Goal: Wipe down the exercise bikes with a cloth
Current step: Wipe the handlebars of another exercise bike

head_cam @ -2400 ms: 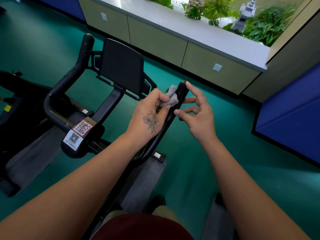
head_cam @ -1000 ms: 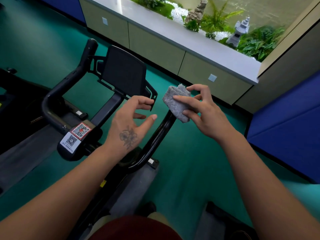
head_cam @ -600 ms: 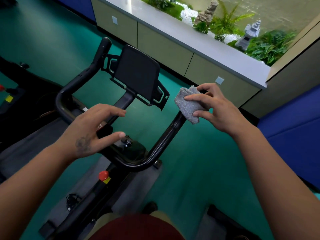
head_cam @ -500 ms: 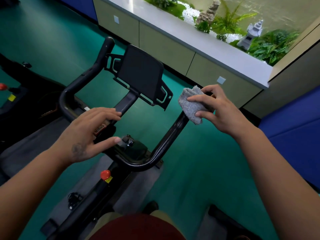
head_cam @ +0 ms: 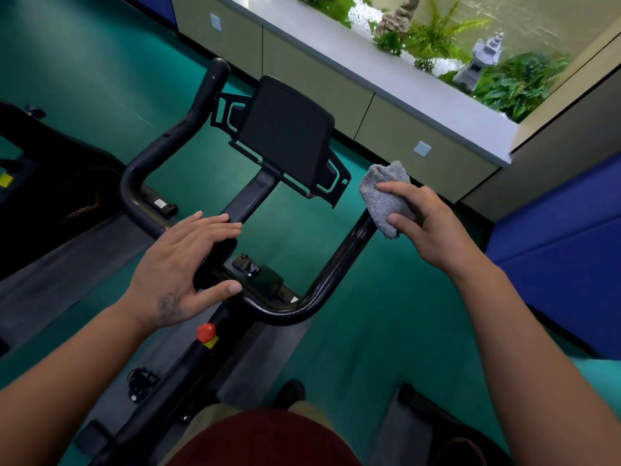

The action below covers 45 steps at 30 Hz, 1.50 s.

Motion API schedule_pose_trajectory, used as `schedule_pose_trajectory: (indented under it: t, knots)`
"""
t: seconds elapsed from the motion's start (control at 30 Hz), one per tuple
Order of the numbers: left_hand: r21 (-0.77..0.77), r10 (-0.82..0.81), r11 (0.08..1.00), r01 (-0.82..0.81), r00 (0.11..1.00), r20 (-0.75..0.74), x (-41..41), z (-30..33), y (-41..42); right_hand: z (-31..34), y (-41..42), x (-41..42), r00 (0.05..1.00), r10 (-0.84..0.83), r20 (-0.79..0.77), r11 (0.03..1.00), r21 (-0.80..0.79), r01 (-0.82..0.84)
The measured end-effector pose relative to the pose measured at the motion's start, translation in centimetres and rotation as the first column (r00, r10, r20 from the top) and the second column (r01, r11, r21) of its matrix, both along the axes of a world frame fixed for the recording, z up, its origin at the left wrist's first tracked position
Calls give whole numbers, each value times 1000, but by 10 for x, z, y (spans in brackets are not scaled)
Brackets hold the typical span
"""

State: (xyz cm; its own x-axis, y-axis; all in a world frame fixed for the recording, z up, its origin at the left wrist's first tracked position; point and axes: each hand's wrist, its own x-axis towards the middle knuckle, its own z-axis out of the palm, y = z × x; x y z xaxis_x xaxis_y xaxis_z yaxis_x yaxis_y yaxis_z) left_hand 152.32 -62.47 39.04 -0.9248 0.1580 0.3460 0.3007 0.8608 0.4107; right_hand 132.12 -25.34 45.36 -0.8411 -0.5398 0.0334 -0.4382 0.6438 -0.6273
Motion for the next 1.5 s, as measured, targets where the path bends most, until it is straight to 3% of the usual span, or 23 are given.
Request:
schedule_pose_trajectory:
  t: [0.6, 1.07, 1.3, 1.5]
  knots:
    - [15, -8, 1000, 9, 997, -78, 0, -11, -6, -19, -23, 52, 952, -50, 302, 994, -76, 77]
    - [20, -33, 999, 35, 992, -118, 0, -12, -10, -30, -45, 119, 908, -99, 408, 967, -176, 185]
    - [26, -83, 996, 87, 989, -124, 2, -13, -15, -35, -64, 172, 875, -169, 453, 939, -195, 282]
    - [-40, -180, 983, 178, 980, -87, 2, -13, -25, -36, -96, 208, 826, -322, 462, 888, -156, 433]
